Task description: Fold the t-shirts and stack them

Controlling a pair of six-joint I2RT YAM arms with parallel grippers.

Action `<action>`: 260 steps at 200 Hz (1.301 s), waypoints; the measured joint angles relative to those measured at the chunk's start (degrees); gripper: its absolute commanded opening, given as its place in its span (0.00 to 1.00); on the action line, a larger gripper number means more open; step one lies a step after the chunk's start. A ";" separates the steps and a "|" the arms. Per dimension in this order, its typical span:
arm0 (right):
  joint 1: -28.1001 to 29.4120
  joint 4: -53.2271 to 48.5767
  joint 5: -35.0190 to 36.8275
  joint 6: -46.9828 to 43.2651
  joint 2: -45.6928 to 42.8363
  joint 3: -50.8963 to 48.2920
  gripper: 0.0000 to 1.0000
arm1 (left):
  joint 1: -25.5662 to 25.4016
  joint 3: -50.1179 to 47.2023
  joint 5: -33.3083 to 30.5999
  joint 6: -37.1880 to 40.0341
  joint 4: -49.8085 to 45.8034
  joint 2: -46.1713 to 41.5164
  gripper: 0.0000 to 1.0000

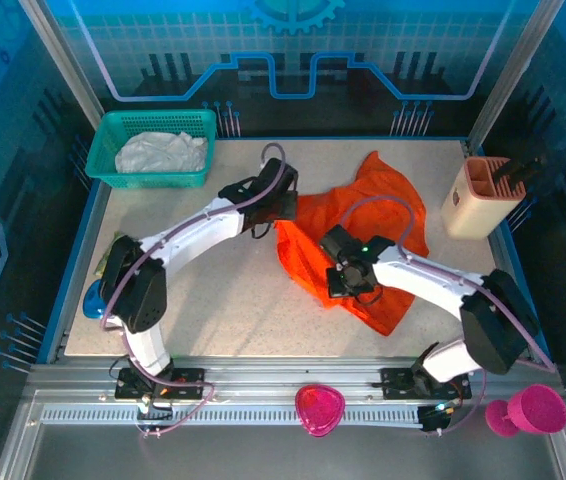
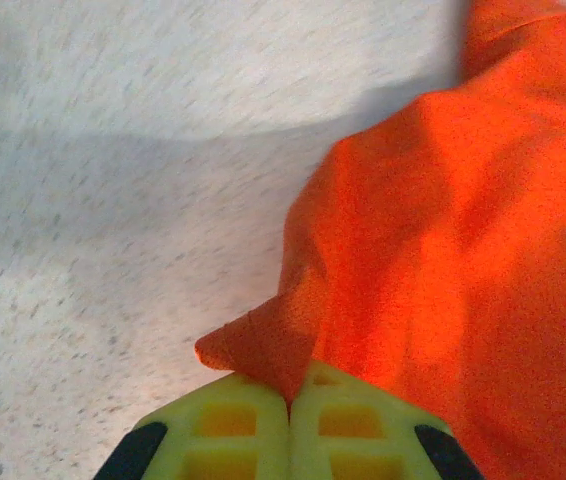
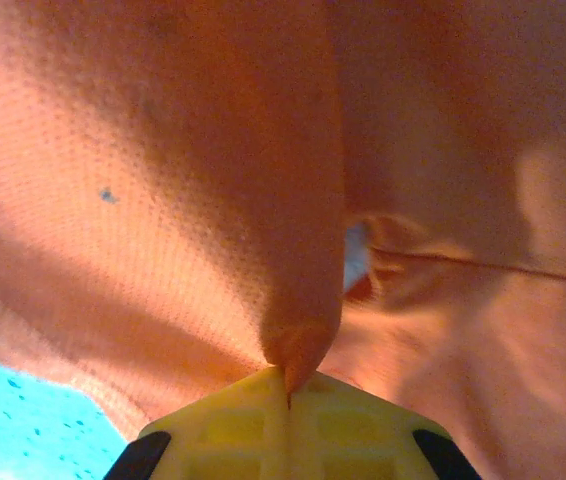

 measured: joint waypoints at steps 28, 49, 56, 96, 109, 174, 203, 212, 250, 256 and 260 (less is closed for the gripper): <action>-1.97 -2.62 2.95 0.48 -2.86 -2.93 0.00 | -8.15 3.28 -3.21 3.52 -2.82 -1.01 0.12; -5.20 -4.04 4.13 0.66 -3.89 -5.46 0.00 | -13.75 1.92 -4.42 4.57 -5.70 -0.37 0.63; -6.36 -4.55 4.39 0.63 -4.37 -5.86 0.00 | -15.45 0.66 -4.90 4.48 -6.51 -0.07 0.73; -12.00 -5.81 6.01 -0.09 -8.00 -5.92 0.00 | -19.45 -7.63 -7.17 -0.72 -10.97 0.46 0.86; -13.22 -6.14 6.49 -0.55 -8.59 -5.90 0.00 | -19.34 -8.61 -8.28 -3.02 -12.22 0.00 0.85; -15.39 -6.58 7.10 -1.79 -9.14 -5.88 0.00 | -13.79 -15.58 -8.02 -13.75 -12.33 -7.26 0.43; -15.41 -6.51 6.99 -2.23 -9.07 -5.88 0.15 | -9.05 -22.49 -2.62 -16.13 -8.52 -5.84 0.51; -15.43 -6.49 6.88 -2.38 -8.96 -5.88 0.30 | -8.46 -23.12 -1.09 -16.65 -6.95 -4.74 0.53; -15.54 -6.14 6.10 -3.06 -8.76 -5.88 0.65 | -8.44 -20.92 4.66 -16.26 -0.11 1.49 0.54; -15.54 -6.14 5.90 -3.15 -8.76 -5.88 0.67 | -8.44 -19.78 5.31 -16.09 0.81 2.73 0.54; -15.58 -6.16 5.79 -3.52 -8.76 -5.88 0.67 | -8.44 -19.10 5.68 -16.04 1.25 3.43 0.54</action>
